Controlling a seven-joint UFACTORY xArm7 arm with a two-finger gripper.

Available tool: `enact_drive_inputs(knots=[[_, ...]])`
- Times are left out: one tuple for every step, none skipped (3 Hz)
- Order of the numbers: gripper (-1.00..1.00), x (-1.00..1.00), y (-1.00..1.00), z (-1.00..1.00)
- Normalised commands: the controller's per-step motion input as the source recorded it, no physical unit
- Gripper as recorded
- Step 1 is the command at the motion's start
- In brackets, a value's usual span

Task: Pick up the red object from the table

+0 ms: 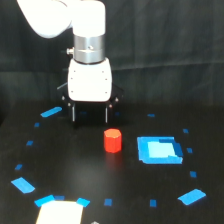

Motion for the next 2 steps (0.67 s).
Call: enact_drive_inputs(knots=[[0.65,0.47,-1.00,-0.29],[0.58,0.42,-1.00,-0.19]])
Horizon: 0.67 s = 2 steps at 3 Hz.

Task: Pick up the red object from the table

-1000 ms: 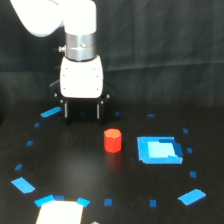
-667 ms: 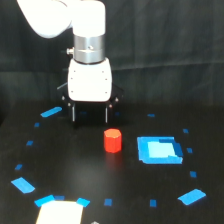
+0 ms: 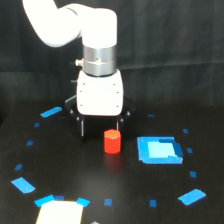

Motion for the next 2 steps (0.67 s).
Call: enact_drive_inputs(knots=[[1.00,0.53,-1.00,-0.34],[-0.87,0.30,0.53,0.29]])
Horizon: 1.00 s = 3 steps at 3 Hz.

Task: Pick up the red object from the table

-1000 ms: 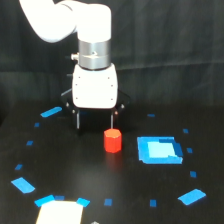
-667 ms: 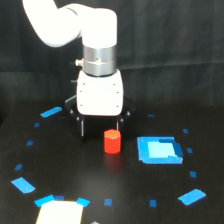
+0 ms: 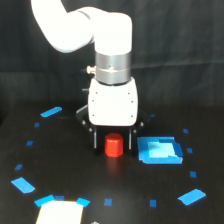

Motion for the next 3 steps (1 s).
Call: enact_drive_inputs(knots=[[-1.00,0.16,0.31,-0.05],[-1.00,0.28,0.26,0.42],[-1.00,-0.35,-0.03,0.22]])
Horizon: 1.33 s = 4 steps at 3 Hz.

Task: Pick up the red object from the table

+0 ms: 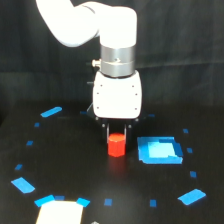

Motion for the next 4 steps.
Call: enact_drive_inputs(knots=[[-1.00,0.23,-0.18,1.00],[-1.00,0.17,-0.59,1.00],[-1.00,-0.02,-0.48,1.00],[-0.49,0.08,-0.66,1.00]])
